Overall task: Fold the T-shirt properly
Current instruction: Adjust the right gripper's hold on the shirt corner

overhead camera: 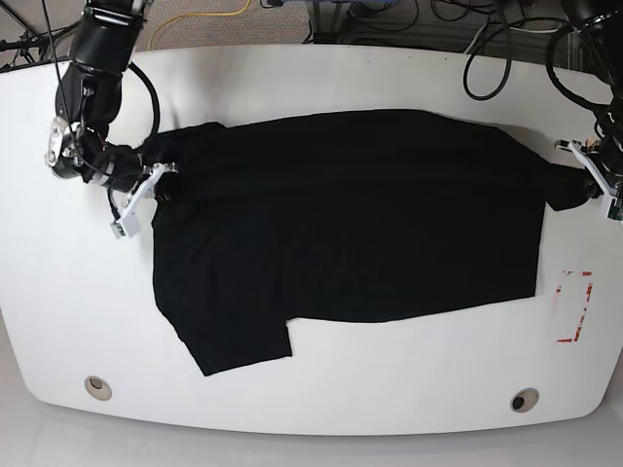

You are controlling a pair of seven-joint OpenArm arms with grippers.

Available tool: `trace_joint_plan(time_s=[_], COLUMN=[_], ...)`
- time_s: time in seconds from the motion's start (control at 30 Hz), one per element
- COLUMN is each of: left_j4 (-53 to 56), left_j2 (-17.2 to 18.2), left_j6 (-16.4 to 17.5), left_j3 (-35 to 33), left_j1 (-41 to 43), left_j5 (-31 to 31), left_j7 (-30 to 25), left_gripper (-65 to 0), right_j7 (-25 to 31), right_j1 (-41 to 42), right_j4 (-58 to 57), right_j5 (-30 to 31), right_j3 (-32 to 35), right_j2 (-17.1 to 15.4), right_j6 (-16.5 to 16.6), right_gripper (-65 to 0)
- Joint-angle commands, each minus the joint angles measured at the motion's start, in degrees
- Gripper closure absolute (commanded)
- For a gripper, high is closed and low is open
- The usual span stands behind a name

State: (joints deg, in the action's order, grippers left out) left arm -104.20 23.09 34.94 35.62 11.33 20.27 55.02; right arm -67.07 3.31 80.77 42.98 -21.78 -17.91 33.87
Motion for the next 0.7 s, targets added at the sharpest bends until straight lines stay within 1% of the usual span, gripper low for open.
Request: trace_joint_plan(time_s=[0.0,0.3,0.33,0.37,0.4,0.43,0.47,0.53,0.6,0.67], left_j4=[-0.90,-1.07,-1.07,-1.07,-1.07,-1.07,-0.98,-0.90,-0.98,-0.98], left_j2=[1.39,1.48,1.48,1.66,2.01,2.36,2.53,2.62,2.62,2.62], left_j6=[-0.34,-0.34,-0.34,-0.34,-0.34,-0.34,-0.34,-0.34,-0.34,-0.34], left_j3=[0.74,0.74,0.74,0.74,0.74,0.74,0.74,0.74,0.74,0.74], left_j1=[-0.48,-0.48,-0.48,-0.48,-0.48,-0.48,-0.48,-0.48,-0.48,-0.48], left_j5=[0.17,0.17,0.17,0.17,0.17,0.17,0.17,0.17,0.17,0.17], left_j7=[-1.35,-1.35,-1.35,-1.35,-1.35,-1.35,-1.35,-1.35,-1.35,-1.35], left_gripper=[0.0,0.0,0.0,0.0,0.0,0.0,0.0,0.0,0.0,0.0], right_j7=[1.35,1.62,1.62,1.62,1.62,1.53,1.44,1.44,1.35,1.18], right_j1=[3.06,12.12,12.73,13.61,14.14,15.02,15.28,16.16,16.25,15.99], right_j4=[0.15,-4.33,-4.68,-5.12,-5.39,-5.92,-6.18,-6.44,-5.92,-4.86], right_j5=[-1.00,-11.55,-12.34,-13.75,-14.63,-16.04,-16.74,-18.85,-19.20,-18.59], right_j3=[-0.33,-0.33,-0.33,-0.24,-0.24,-0.24,-0.24,-0.24,-0.24,-0.59], right_j2=[-0.15,4.07,4.51,4.77,5.03,5.47,5.65,5.74,5.74,5.30], right_j6=[0.20,0.37,0.37,0.37,0.37,0.37,0.37,0.64,0.73,0.81], right_gripper=[-1.4,-2.2,-2.9,-4.9,-7.1,-11.6,-14.0,-25.8,-35.2,-43.0])
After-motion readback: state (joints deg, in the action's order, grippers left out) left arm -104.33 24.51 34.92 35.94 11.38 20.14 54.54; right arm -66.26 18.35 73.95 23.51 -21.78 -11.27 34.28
